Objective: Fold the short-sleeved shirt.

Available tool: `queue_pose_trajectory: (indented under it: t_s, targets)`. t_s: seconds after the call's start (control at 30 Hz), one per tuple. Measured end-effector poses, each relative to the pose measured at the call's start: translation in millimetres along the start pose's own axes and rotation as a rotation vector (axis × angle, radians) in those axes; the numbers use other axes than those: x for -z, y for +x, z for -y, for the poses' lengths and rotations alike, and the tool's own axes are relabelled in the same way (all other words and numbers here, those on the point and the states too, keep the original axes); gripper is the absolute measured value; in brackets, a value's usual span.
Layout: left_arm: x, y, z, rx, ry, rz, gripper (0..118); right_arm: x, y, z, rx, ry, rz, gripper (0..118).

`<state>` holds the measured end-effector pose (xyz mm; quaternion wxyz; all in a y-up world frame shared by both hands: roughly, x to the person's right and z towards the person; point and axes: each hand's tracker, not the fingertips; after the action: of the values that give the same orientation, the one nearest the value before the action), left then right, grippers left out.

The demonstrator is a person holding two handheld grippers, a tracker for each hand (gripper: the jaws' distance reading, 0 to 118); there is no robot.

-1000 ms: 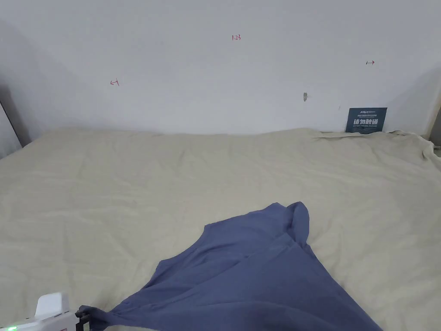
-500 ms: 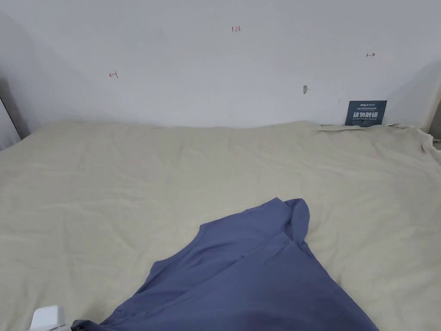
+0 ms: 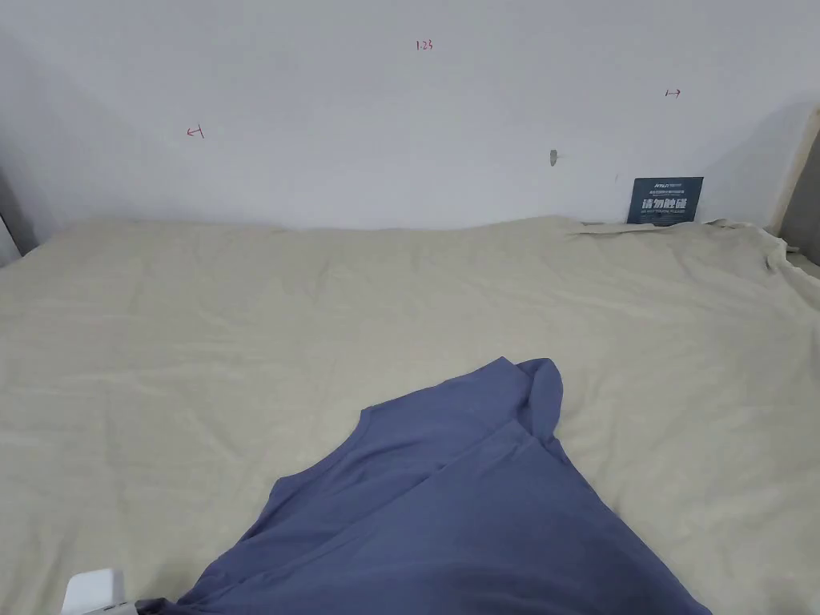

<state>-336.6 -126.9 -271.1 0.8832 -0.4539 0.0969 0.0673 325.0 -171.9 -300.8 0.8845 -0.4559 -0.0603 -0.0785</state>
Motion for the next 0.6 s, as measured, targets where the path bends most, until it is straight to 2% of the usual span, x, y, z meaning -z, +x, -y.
queue_pose_trajectory:
  t_s: [0.07, 0.1, 0.13, 0.23, 0.27, 0.3, 0.4, 0.5, 0.6]
  targets:
    - [-1.6, -0.5, -0.1, 0.005, 0.005, -0.017, 30, -5.6, 2.4, -1.7, 0.017, 0.003, -0.019, 6]
    - [-4.6, -0.5, -0.8, 0.009, 0.008, -0.021, 43, -9.7, 3.8, -4.6, 0.031, 0.008, -0.028, 13]
    - [-7.0, -1.4, -0.9, 0.014, 0.015, -0.016, 68, -13.3, 4.8, -7.9, 0.036, 0.014, -0.027, 31]
    - [-22.3, 3.4, -8.5, 0.021, 0.031, 0.014, 111, -32.2, 4.3, -23.0, 0.04, 0.065, -0.032, 91]
    - [-27.7, 4.2, -12.7, 0.007, 0.054, 0.031, 115, -39.8, 4.2, -29.2, 0.044, 0.105, -0.034, 98]
    - [-34.0, 5.1, -18.1, -0.009, 0.093, 0.057, 115, -48.9, 3.7, -36.2, 0.046, 0.145, -0.04, 98]
    - [-57.0, 12.7, -36.5, -0.023, 0.207, 0.097, 115, -78.6, -1.1, -57.0, 0.053, 0.245, -0.067, 98]
    - [-79.8, 26.8, -56.1, 0.008, 0.341, 0.108, 115, -109.8, -7.0, -76.1, 0.047, 0.35, -0.117, 98]
    - [-108.6, 50.7, -72.6, 0.049, 0.435, 0.121, 115, -143.4, -18.0, -84.6, 0.034, 0.452, -0.128, 98]
